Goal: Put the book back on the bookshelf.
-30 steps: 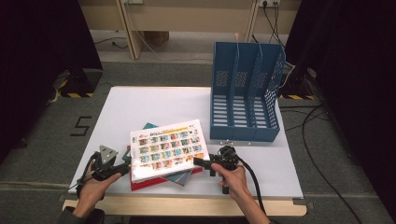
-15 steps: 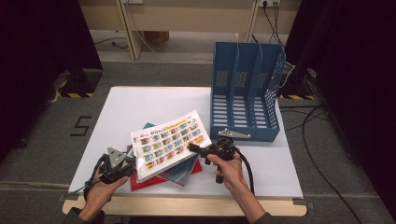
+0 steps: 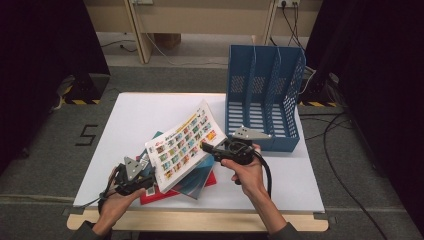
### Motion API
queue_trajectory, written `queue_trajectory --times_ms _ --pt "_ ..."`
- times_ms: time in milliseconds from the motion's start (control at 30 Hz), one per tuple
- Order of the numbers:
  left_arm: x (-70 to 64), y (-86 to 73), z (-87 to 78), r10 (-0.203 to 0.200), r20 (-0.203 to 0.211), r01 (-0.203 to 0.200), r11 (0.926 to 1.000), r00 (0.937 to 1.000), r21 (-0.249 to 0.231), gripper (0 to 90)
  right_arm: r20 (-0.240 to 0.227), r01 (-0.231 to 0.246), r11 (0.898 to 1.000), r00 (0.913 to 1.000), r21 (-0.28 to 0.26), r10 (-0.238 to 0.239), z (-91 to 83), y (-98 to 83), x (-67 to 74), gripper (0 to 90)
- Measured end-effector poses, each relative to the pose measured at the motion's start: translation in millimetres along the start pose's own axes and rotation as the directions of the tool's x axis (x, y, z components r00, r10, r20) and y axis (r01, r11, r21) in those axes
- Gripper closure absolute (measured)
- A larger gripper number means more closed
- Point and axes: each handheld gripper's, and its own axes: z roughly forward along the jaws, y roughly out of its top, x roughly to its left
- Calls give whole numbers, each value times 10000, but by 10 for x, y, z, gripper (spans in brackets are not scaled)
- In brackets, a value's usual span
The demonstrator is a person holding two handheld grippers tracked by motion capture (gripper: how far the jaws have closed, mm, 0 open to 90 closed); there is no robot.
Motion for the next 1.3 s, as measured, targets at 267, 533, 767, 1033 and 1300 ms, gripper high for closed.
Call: queue_trajectory --times_ms 267,533,767,1033,1300 --pt "-58 5 43 -129 347 131 9999 9993 -59 360 -221 628 9964 9977 -575 -642 -41 150 137 514" --pt "-123 35 138 -106 384 107 9999 9992 -34 229 -819 1103 9895 9896 -929 -1180 43 408 339 585" --pt "-185 66 209 -240 253 240 9997 9994 -26 181 -1175 1405 9854 9815 -963 -1515 127 541 503 636" --pt "-193 70 248 -556 261 559 9983 9981 -133 188 -1276 1958 9775 9705 -779 -2046 221 627 665 670" --pt "-84 35 246 -904 214 909 9956 9957 -212 184 -1313 1978 9767 9694 -834 -2075 194 602 664 675"
